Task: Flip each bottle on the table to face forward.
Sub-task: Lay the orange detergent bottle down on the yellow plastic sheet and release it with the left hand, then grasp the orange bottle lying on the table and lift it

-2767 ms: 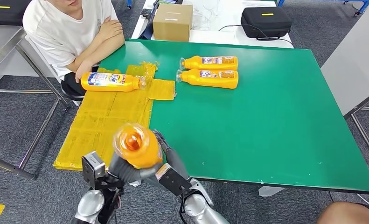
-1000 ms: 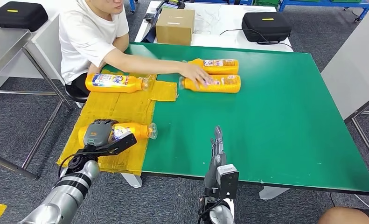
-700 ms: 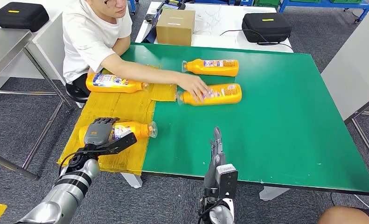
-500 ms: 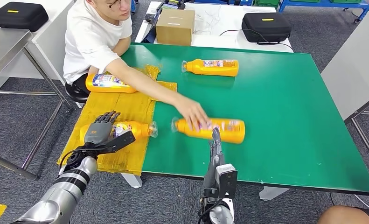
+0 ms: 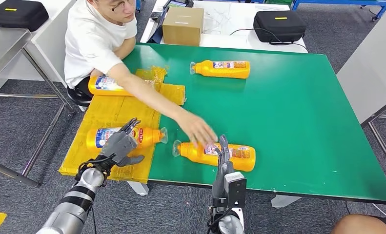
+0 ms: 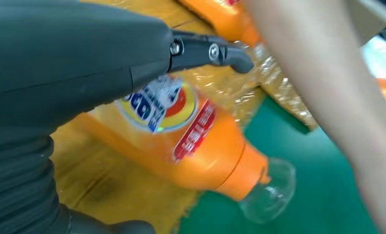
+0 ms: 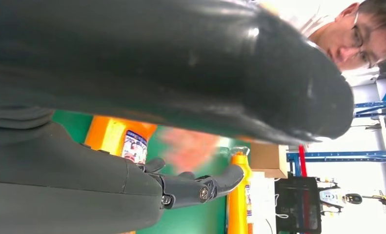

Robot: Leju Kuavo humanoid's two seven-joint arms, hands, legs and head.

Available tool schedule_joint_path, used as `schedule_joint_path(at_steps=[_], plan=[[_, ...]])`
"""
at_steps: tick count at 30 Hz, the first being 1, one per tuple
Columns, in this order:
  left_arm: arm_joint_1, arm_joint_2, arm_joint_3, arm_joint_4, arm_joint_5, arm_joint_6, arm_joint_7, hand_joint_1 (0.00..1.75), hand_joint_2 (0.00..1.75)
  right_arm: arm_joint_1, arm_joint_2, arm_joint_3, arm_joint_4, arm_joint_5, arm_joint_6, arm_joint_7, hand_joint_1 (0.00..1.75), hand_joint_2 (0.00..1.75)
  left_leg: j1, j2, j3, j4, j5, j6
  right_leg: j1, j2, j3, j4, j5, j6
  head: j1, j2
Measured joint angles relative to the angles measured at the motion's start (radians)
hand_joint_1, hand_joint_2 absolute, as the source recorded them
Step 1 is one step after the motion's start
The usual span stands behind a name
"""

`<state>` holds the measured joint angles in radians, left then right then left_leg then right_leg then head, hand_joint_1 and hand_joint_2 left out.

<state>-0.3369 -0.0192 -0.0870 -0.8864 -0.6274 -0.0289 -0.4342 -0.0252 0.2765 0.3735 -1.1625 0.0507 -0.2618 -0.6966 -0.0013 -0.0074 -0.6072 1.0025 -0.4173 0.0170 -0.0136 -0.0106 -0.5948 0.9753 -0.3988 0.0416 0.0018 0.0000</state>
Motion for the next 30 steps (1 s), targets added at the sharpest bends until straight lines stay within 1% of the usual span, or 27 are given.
schedule_joint_path(at_steps=[3, 6, 9, 11, 15, 19, 23, 25, 26, 28, 30], plan=[[0.026, -0.006, -0.004, -0.074, 0.055, 0.028, -0.045, 0.0, 1.75, 0.0, 0.0, 0.0, 0.002, 0.0, 0.0, 0.0, 0.0, 0.0, 0.0, 0.001, -0.002, 0.0, 0.0, 0.0, 0.001, 0.0, -0.003, 0.0, 0.0, 0.0, 0.0, 0.0], [0.045, -0.02, -0.004, -0.161, 0.134, 0.023, -0.084, 0.0, 1.75, 0.0, 0.0, 0.0, 0.003, 0.001, 0.0, 0.0, 0.0, 0.0, 0.001, 0.001, -0.004, 0.0, 0.0, 0.0, 0.001, 0.0, -0.004, 0.0, 0.0, 0.0, 0.0, 0.0], [0.06, -0.042, -0.006, -0.255, 0.211, 0.014, -0.104, 0.0, 1.75, -0.001, 0.0, 0.002, 0.005, 0.011, -0.011, 0.0, 0.0, 0.0, 0.001, 0.001, -0.005, 0.0, 0.0, 0.0, 0.001, 0.0, -0.005, 0.0, 0.0, 0.0, 0.0, 0.0], [0.071, -0.055, -0.008, -0.318, 0.258, 0.015, -0.115, 0.0, 1.75, -0.001, -0.001, 0.005, 0.002, 0.034, -0.041, 0.0, 0.0, 0.0, 0.0, 0.001, -0.005, 0.0, 0.0, 0.0, 0.0, 0.0, -0.005, 0.0, 0.0, 0.0, 0.0, 0.0], [0.089, -0.082, -0.007, -0.427, 0.364, 0.011, -0.132, 0.0, 1.75, 0.001, -0.011, 0.029, -0.024, 0.11, -0.135, -0.002, 0.0, 0.0, 0.0, 0.001, -0.007, 0.0, 0.0, 0.0, 0.0, 0.0, -0.006, 0.0, 0.0, 0.0, 0.0, 0.0], [0.096, -0.097, -0.007, -0.488, 0.382, 0.009, -0.132, 0.0, 1.75, 0.002, -0.017, 0.047, -0.041, 0.126, -0.154, -0.002, 0.0, 0.0, 0.0, 0.002, -0.007, 0.0, 0.0, 0.0, 0.0, 0.0, -0.007, 0.0, 0.0, 0.0, 0.0, 0.0], [0.101, -0.105, -0.007, -0.516, 0.393, 0.007, -0.133, 0.0, 1.75, 0.002, -0.021, 0.057, -0.048, 0.133, -0.164, -0.002, 0.0, 1.75, 0.001, 0.002, -0.007, 0.0, 0.0, 0.0, 0.001, 0.0, -0.007, 0.0, 0.0, 0.0, 0.0, 0.0], [0.106, -0.11, -0.006, -0.53, 0.452, -0.013, -0.131, 0.0, 1.75, 0.002, -0.026, 0.063, -0.052, 0.171, -0.194, 0.0, 0.0, 1.75, 0.001, 0.002, -0.007, 0.0, 0.0, 0.0, 0.001, 0.0, -0.007, 0.0, 0.0, 0.0, 0.0, 0.0], [0.111, -0.113, -0.006, -0.541, 0.513, -0.042, -0.122, 0.0, 1.75, 0.001, -0.03, 0.065, -0.053, 0.215, -0.216, 0.009, 0.0, 1.75, 0.001, 0.002, -0.007, 0.0, 0.0, 0.0, 0.001, 0.0, -0.007, 0.0, 0.0, 0.0, 0.0, 0.0], [0.133, -0.117, -0.005, -0.578, 0.67, -0.135, -0.091, 0.0, 1.75, -0.003, -0.05, 0.068, -0.052, 0.378, -0.261, 0.063, 0.0, 1.75, 0.0, 0.002, -0.007, 0.0, 0.0, 0.0, 0.0, 0.001, -0.007, 0.0, 0.0, 0.0, 0.0, 0.0], [0.176, -0.118, -0.006, -0.627, 0.791, -0.221, -0.063, 0.0, 1.75, -0.008, -0.083, 0.065, -0.049, 0.576, -0.296, 0.145, 0.0, 1.75, 0.0, 0.002, -0.007, 0.0, -0.001, 0.0, 0.0, 0.001, -0.007, 0.0, 0.0, 0.0, 0.0, 0.0]])
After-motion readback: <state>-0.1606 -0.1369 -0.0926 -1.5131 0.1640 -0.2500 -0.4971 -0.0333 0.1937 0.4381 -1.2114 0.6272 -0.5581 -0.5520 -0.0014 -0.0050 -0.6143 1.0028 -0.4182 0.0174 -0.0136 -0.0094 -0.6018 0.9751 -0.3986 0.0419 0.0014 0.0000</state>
